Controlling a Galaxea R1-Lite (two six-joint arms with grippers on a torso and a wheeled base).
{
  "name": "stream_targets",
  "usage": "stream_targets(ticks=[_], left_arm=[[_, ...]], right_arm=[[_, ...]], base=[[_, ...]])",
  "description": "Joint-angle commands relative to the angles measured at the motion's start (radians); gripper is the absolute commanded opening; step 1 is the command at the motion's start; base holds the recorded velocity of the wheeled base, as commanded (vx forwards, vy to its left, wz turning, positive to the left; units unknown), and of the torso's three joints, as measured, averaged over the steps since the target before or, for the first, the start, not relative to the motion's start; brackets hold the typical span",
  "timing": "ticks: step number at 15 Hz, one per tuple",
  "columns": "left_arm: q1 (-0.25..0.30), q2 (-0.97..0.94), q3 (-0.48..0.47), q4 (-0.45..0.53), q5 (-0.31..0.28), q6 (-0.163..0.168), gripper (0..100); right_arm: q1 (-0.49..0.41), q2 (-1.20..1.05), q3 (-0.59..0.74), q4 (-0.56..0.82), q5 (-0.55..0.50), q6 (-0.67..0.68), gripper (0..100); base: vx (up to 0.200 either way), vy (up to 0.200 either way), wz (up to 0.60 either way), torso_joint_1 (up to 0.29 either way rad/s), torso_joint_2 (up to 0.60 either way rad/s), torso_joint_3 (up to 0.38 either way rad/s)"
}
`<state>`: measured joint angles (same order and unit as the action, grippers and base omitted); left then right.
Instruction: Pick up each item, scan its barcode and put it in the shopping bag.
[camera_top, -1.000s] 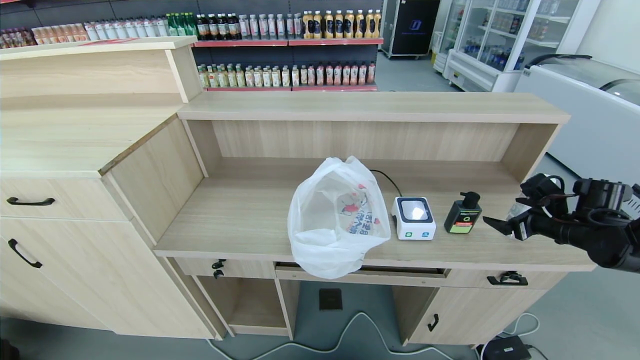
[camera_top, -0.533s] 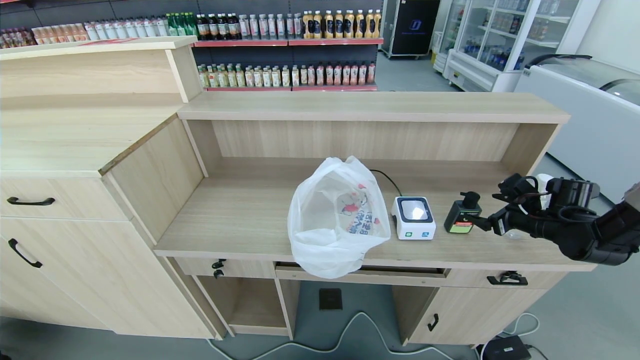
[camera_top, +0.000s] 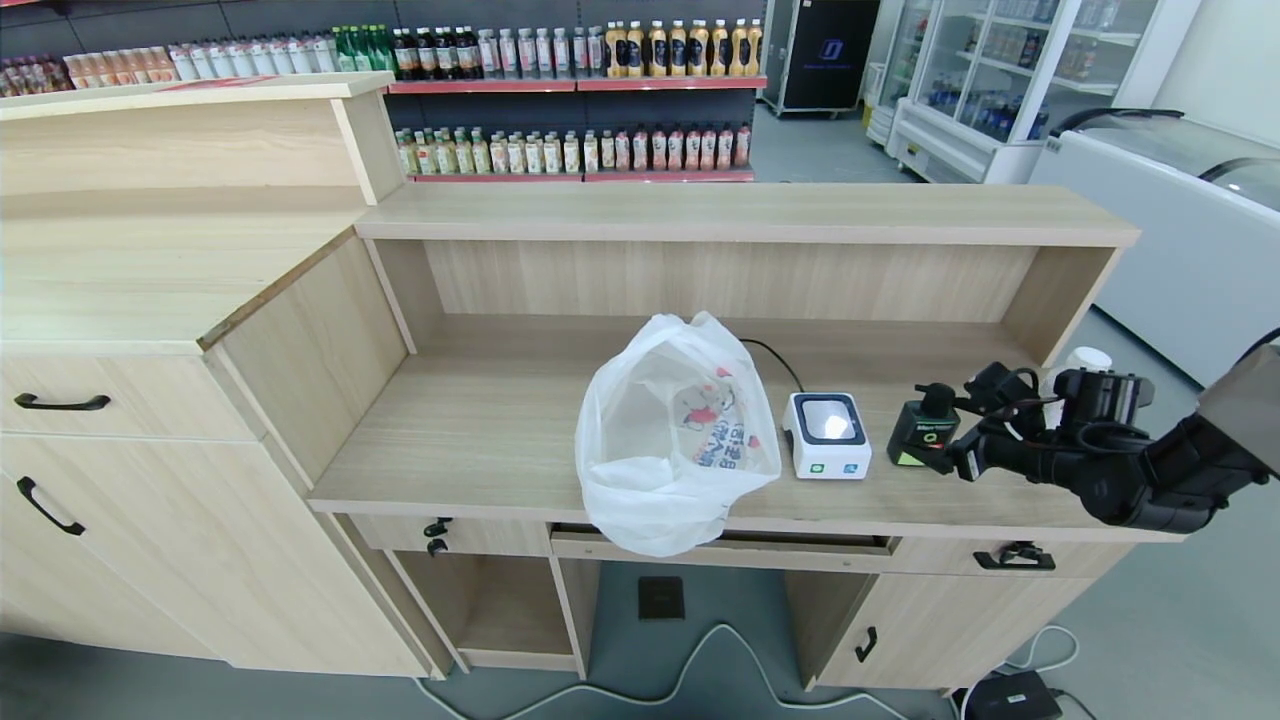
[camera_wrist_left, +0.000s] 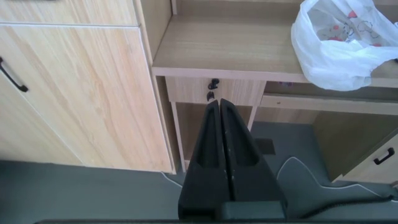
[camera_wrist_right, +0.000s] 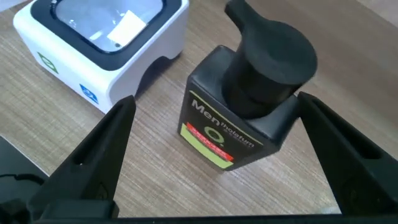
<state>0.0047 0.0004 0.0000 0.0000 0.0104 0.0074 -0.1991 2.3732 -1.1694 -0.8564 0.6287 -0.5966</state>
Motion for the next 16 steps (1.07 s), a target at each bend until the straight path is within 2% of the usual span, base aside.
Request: stream_targets(ticks=[1,12,13,16], left_arm=[[0.000,0.000,0.000,0.000,0.000,0.000,0],[0.000,0.000,0.000,0.000,0.000,0.000,0],[0.000,0.000,0.000,0.000,0.000,0.000,0],[0.000,0.000,0.000,0.000,0.000,0.000,0]], right_arm=[[0.014,0.015,-0.010,-0.001,0.016,0.000,100],[0.017,0.061,-0.019,-0.001,0.016,-0.003,100],[0.018,0.063,-0.019,-0.001,0.016,-0.003,0],[0.023,0.074,-0.021,-0.004,0.012,-0.003,0]], base=[[0.000,0.000,0.00,0.000,0.00,0.000],[0.000,0.000,0.00,0.000,0.00,0.000],[0.000,0.000,0.00,0.000,0.00,0.000],[0.000,0.000,0.00,0.000,0.00,0.000]])
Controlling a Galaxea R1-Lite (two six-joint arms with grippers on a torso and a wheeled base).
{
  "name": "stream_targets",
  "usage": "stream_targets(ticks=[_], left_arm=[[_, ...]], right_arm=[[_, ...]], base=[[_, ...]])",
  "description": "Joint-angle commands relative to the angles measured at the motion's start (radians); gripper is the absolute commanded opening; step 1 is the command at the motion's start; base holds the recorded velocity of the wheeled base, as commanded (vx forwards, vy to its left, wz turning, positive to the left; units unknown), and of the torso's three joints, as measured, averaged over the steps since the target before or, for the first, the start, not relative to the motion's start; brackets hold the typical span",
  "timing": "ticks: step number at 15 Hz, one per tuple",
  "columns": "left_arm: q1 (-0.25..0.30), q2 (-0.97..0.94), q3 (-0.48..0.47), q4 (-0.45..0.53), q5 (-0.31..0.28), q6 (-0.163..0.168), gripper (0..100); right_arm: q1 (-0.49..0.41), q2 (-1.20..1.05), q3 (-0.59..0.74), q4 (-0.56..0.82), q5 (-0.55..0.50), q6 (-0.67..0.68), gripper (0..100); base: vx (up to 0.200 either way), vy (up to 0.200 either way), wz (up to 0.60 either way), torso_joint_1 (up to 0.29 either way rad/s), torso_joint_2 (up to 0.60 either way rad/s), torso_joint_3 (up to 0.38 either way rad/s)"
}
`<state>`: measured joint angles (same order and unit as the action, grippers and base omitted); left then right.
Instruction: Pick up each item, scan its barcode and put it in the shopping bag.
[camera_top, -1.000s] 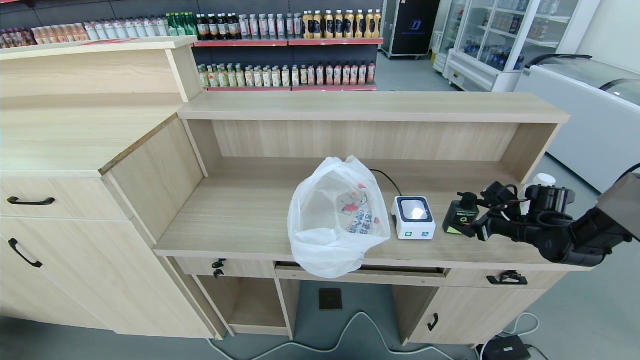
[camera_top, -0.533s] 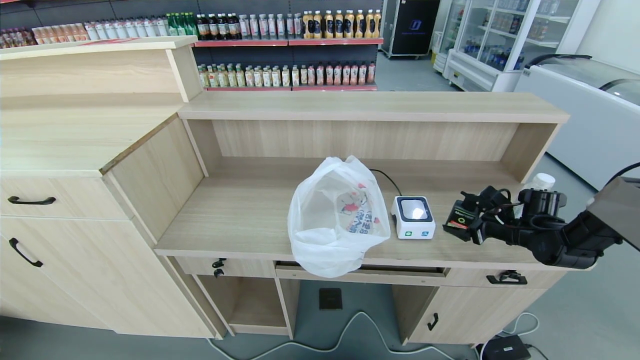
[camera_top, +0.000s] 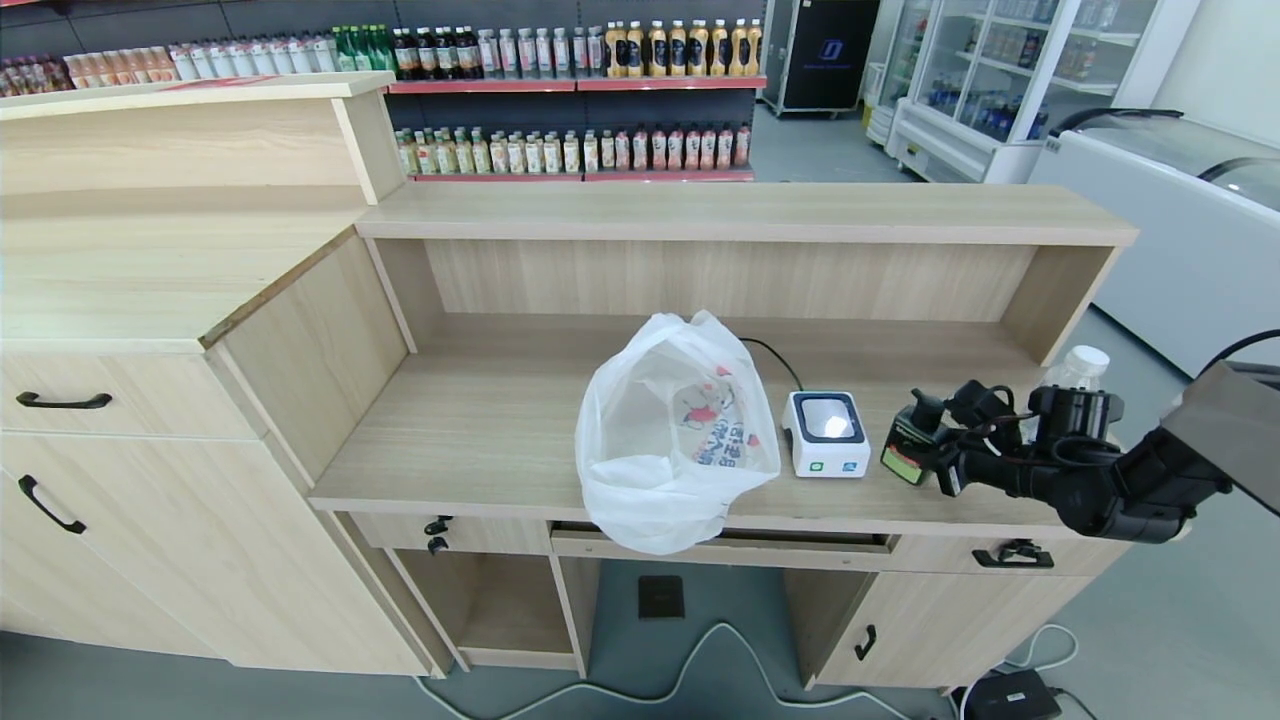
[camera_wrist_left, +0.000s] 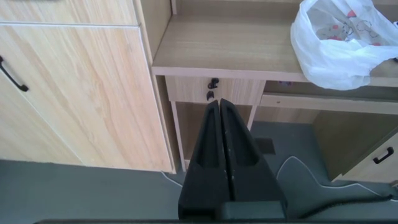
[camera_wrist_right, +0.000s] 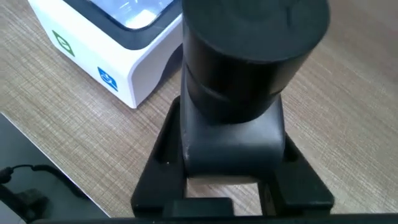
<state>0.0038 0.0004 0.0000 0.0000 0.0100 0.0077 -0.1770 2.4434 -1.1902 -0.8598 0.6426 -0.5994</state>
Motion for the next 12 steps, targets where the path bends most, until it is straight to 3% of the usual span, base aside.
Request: stream_targets(ticks=[1,7,9,12], left_arm=[[0.001,0.000,0.000,0.000,0.001,0.000,0],[0.001,0.000,0.000,0.000,0.001,0.000,0],[0.001,0.000,0.000,0.000,0.001,0.000,0],[0.001,0.000,0.000,0.000,0.001,0.000,0]], right_arm=[[0.001,0.005,0.000,-0.002,-0.001,0.000,0],[-0.006,-0.086,0.043,-0.019,0.000,-0.025,0],[-0.030,-0.225,0.153,-0.085,-0.003,-0.076,0],[-0.139,-0.477,0.374,-0.130,0.012,-0.284,0]], base=[[0.000,0.000,0.00,0.000,0.00,0.000],[0.000,0.000,0.00,0.000,0.00,0.000],[0.000,0.000,0.00,0.000,0.00,0.000],[0.000,0.000,0.00,0.000,0.00,0.000]])
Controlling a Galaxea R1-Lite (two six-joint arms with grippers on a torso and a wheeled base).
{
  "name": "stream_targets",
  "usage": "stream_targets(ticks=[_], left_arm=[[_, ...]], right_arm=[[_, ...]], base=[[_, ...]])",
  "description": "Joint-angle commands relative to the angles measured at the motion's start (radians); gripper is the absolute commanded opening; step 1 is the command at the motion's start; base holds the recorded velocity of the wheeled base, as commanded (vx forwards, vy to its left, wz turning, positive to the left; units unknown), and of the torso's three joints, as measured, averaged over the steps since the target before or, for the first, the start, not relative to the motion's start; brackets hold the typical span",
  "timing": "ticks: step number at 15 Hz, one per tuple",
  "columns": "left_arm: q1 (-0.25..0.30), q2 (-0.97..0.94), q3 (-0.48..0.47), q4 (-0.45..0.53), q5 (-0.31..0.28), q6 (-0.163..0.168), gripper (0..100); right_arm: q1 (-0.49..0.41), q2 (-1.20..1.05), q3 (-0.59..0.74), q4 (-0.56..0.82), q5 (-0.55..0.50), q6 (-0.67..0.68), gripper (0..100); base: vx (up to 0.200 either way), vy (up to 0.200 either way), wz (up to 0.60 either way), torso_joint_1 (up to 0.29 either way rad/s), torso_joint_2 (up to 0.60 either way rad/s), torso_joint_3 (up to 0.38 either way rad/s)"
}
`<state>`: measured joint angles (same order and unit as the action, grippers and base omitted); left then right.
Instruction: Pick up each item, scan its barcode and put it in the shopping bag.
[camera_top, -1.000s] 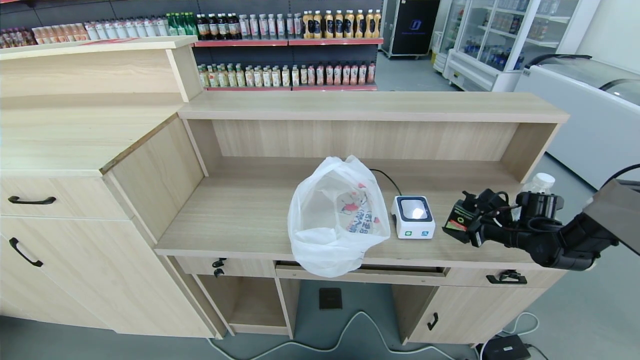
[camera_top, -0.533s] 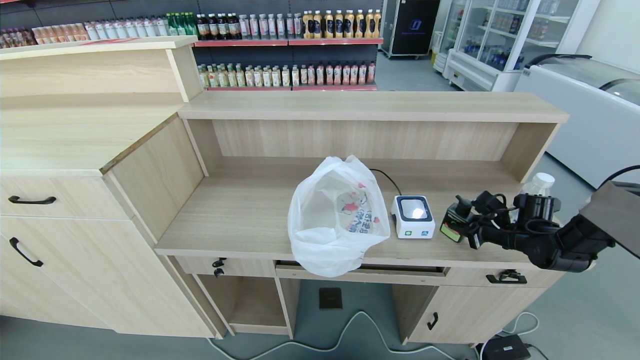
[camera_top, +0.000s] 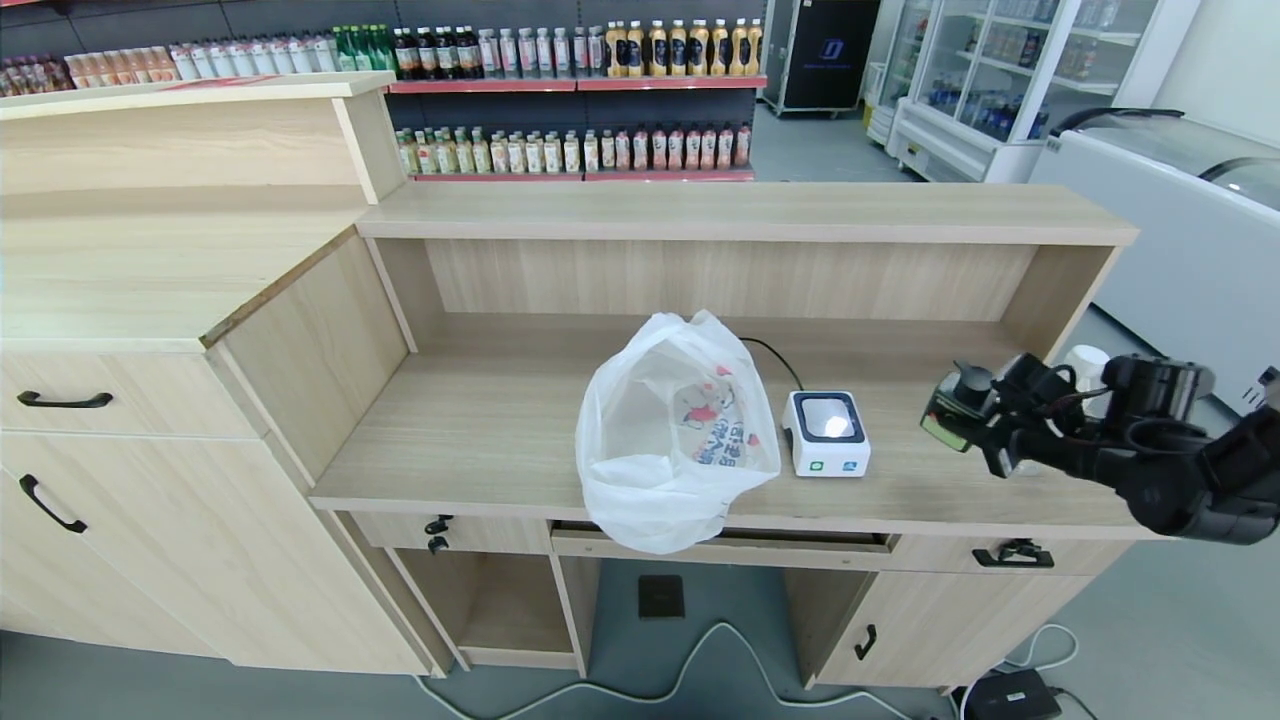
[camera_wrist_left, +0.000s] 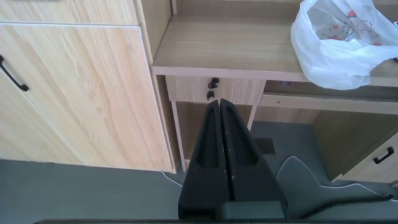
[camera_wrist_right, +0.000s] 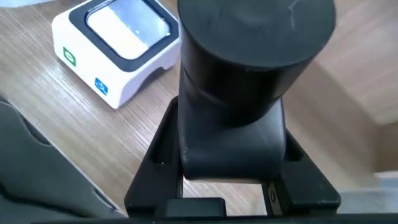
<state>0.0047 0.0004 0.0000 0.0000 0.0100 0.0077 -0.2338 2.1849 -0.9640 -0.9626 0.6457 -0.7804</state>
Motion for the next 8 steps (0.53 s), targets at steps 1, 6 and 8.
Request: stream_targets(ticks=[1,6,8], left_arm=[[0.000,0.000,0.000,0.000,0.001,0.000,0],[0.000,0.000,0.000,0.000,0.001,0.000,0],[0.000,0.000,0.000,0.000,0.001,0.000,0]], right_arm=[[-0.113,-0.286,0.192,-0.021,0.037,-0.165,0],[-0.176,-0.616,0.331,-0.030,0.380,-0.528,0],[-0.139,-0.737,0.352,-0.022,0.488,-0.853,0]], base=[[0.000,0.000,0.00,0.000,0.00,0.000],[0.000,0.000,0.00,0.000,0.00,0.000],[0.000,0.000,0.00,0.000,0.00,0.000]])
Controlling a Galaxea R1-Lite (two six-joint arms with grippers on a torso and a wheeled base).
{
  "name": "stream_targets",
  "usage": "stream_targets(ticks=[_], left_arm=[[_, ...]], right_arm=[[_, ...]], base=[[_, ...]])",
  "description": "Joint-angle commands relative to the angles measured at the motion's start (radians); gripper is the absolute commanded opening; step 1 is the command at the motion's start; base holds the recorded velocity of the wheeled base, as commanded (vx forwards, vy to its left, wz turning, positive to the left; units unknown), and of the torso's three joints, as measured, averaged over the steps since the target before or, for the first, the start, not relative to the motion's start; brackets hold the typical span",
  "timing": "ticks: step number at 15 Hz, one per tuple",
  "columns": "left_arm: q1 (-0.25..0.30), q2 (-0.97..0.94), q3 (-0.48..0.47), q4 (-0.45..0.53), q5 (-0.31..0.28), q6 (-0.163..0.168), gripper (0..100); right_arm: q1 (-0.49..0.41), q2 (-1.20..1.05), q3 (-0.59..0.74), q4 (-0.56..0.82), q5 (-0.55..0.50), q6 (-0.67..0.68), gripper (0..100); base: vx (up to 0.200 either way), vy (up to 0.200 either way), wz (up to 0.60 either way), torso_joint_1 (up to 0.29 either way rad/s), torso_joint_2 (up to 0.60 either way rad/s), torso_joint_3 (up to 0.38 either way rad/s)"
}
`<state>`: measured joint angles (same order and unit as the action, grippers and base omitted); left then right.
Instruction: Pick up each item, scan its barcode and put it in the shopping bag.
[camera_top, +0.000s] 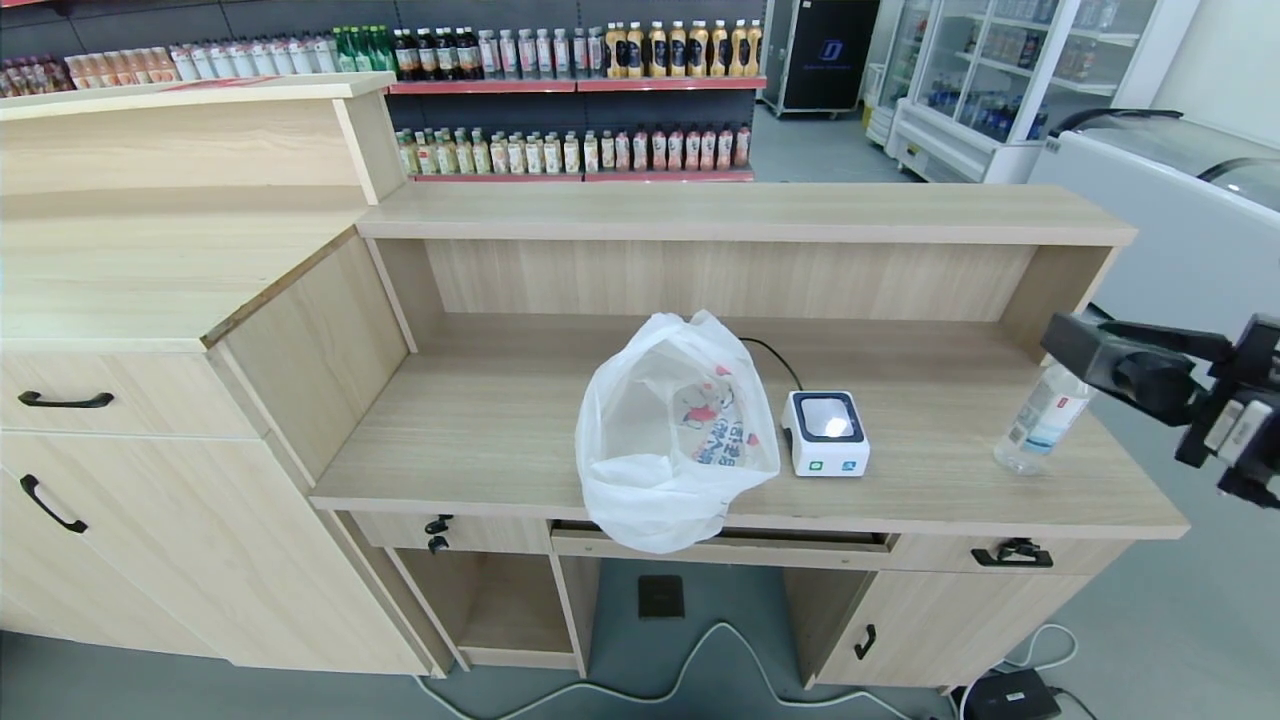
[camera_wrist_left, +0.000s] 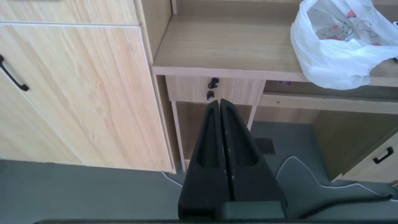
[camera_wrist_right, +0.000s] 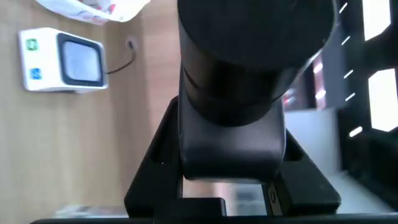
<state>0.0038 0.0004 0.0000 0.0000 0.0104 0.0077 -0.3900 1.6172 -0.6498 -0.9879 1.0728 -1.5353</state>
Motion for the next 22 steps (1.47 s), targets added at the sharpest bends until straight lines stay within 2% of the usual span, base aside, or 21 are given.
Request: stream_targets(ticks=[1,3,4,5,6,7,8,9,12,14,16,22], left_arm=[[0.001,0.000,0.000,0.000,0.000,0.000,0],[0.001,0.000,0.000,0.000,0.000,0.000,0],[0.001,0.000,0.000,0.000,0.000,0.000,0],[0.001,0.000,0.000,0.000,0.000,0.000,0],[0.001,0.000,0.000,0.000,0.000,0.000,0],[0.001,0.000,0.000,0.000,0.000,0.000,0],[0.001,0.000,0.000,0.000,0.000,0.000,0],[0.001,0.000,0.000,0.000,0.000,0.000,0],[0.001,0.000,0.000,0.000,0.000,0.000,0],[0.001,0.000,0.000,0.000,0.000,-0.002,0],[0.001,0.000,0.000,0.000,0.000,0.000,0],[0.001,0.000,0.000,0.000,0.000,0.000,0]], right_arm=[[0.077,-0.224,0.050,0.003,0.069,-0.192,0],[0.276,-0.339,0.056,0.003,0.059,-0.361,0],[0.433,-0.410,0.067,0.009,0.021,-0.459,0],[0.493,-0.433,0.078,0.014,-0.011,-0.494,0],[0.686,-0.482,0.122,0.063,-0.159,-0.632,0],[0.766,-0.487,0.128,0.092,-0.223,-0.703,0],[0.896,-0.487,0.131,0.141,-0.326,-0.850,0],[0.959,-0.484,0.131,0.146,-0.379,-0.936,0],[1.065,-0.458,0.134,0.147,-0.412,-1.071,0],[1.077,-0.433,0.136,0.141,-0.409,-1.109,0],[1.074,-0.428,0.141,0.144,-0.409,-1.252,0],[1.070,-0.427,0.160,0.150,-0.402,-1.253,0]], base=[[0.000,0.000,0.00,0.000,0.00,0.000],[0.000,0.000,0.00,0.000,0.00,0.000],[0.000,0.000,0.00,0.000,0.00,0.000],[0.000,0.000,0.00,0.000,0.00,0.000],[0.000,0.000,0.00,0.000,0.00,0.000],[0.000,0.000,0.00,0.000,0.00,0.000],[0.000,0.000,0.00,0.000,0.00,0.000],[0.000,0.000,0.00,0.000,0.00,0.000],[0.000,0.000,0.00,0.000,0.00,0.000],[0.000,0.000,0.00,0.000,0.00,0.000],[0.000,0.000,0.00,0.000,0.00,0.000],[0.000,0.000,0.00,0.000,0.00,0.000]])
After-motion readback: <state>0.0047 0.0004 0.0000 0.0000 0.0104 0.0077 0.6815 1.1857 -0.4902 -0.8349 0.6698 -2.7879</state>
